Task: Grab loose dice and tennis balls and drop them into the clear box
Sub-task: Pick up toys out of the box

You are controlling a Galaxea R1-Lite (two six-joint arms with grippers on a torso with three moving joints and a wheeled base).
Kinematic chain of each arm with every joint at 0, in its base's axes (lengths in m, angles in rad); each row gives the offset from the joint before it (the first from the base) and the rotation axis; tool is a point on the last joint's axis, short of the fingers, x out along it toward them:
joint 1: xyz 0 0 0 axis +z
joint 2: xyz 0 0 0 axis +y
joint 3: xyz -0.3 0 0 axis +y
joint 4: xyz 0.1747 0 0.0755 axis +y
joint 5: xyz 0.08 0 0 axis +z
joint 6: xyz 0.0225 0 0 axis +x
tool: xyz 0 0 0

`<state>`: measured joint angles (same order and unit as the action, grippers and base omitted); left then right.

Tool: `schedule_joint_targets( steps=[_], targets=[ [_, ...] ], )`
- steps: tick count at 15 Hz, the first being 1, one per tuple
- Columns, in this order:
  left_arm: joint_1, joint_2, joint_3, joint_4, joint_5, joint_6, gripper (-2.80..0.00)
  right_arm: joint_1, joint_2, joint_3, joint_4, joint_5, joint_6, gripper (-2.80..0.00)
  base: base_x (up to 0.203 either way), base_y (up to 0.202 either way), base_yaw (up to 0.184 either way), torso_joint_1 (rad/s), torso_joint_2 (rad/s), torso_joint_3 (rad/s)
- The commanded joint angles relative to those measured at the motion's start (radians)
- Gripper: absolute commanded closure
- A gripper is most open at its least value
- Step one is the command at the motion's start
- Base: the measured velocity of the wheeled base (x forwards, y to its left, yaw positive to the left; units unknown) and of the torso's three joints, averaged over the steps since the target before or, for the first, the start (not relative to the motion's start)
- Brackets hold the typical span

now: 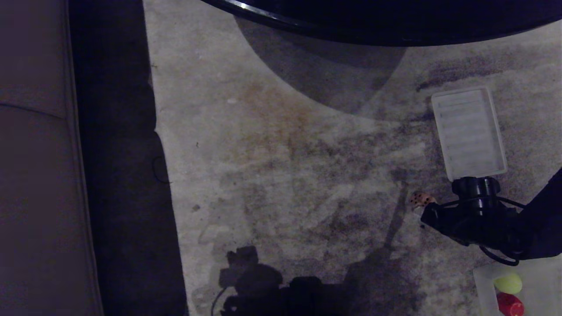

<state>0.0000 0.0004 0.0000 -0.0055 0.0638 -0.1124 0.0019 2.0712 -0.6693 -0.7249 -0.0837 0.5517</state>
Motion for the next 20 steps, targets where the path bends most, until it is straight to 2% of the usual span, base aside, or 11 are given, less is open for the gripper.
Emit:
schedule_joint_targets(
  steps=[1,7,11,12,17,20],
  targets=[
    [0.000,0.001,0.002,-0.001,0.001,-0.001,0.00,0.001,0.024,-0.030,-0.015,0.010,0.021,-2.80,0.000,0.000,0.000,0.000,0.00,0.000],
    [0.000,0.001,0.002,-0.001,0.001,-0.001,0.00,-0.005,0.089,-0.089,-0.124,0.007,0.019,-2.80,0.000,0.000,0.000,0.000,0.00,0.000],
    [0.000,0.001,0.002,-0.001,0.001,-0.001,0.00,-0.007,0.105,-0.107,-0.136,-0.004,0.019,-2.80,0.000,0.000,0.000,0.000,0.00,0.000],
    [0.000,0.001,0.002,-0.001,0.001,-0.001,0.00,-0.007,0.113,-0.108,-0.149,-0.005,0.019,0.00,0.000,0.000,0.000,0.000,0.00,0.000],
    [0.000,0.000,0.002,-0.001,0.001,-0.001,0.00,-0.004,0.102,-0.094,-0.166,-0.013,0.013,0.00,0.000,0.000,0.000,0.000,0.00,0.000],
    [0.000,0.001,0.002,-0.001,0.001,-0.001,0.00,0.006,0.017,-0.037,-0.159,-0.030,0.010,0.00,0.000,0.000,0.000,0.000,0.00,0.000]
  ],
)
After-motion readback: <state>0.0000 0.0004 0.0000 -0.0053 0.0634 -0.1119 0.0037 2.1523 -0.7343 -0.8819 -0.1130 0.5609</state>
